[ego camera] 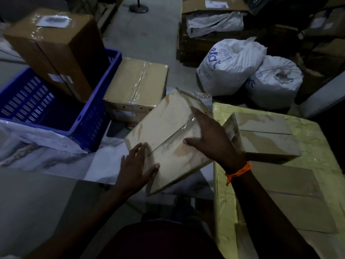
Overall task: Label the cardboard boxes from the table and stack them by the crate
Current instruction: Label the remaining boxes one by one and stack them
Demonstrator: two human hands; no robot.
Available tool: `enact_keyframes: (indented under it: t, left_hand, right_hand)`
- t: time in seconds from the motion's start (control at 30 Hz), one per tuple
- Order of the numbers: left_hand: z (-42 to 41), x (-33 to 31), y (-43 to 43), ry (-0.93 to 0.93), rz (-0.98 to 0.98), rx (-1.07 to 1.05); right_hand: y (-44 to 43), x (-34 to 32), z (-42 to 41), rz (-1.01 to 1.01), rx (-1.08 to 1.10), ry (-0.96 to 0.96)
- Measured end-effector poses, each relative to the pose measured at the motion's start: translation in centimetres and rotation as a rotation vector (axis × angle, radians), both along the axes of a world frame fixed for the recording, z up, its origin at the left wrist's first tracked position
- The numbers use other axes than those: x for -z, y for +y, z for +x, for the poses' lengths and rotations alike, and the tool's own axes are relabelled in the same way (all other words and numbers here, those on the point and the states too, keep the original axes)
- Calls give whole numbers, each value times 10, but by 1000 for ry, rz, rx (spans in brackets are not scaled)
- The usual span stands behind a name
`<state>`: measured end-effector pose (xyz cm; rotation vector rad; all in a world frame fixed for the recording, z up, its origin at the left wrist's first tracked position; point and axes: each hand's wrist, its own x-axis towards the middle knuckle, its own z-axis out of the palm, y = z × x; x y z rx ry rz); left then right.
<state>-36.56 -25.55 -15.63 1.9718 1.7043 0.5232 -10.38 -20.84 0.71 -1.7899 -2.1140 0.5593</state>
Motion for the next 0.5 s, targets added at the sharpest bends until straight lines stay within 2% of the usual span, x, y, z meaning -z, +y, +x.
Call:
enact_keyframes:
  t: [0.13,0.33,0.5]
  left_hand:
    - [-28,-24,10,3,147,-28]
    - [-44,-89,37,-50,620,172]
    - [-58,-112,45,117,588,391]
  right_hand:
    - [-11,-4,-27,45,-173,-24]
    - [-19,-10,-62,88,-447,-186]
    - [-23,5,-67,249,-586,-365]
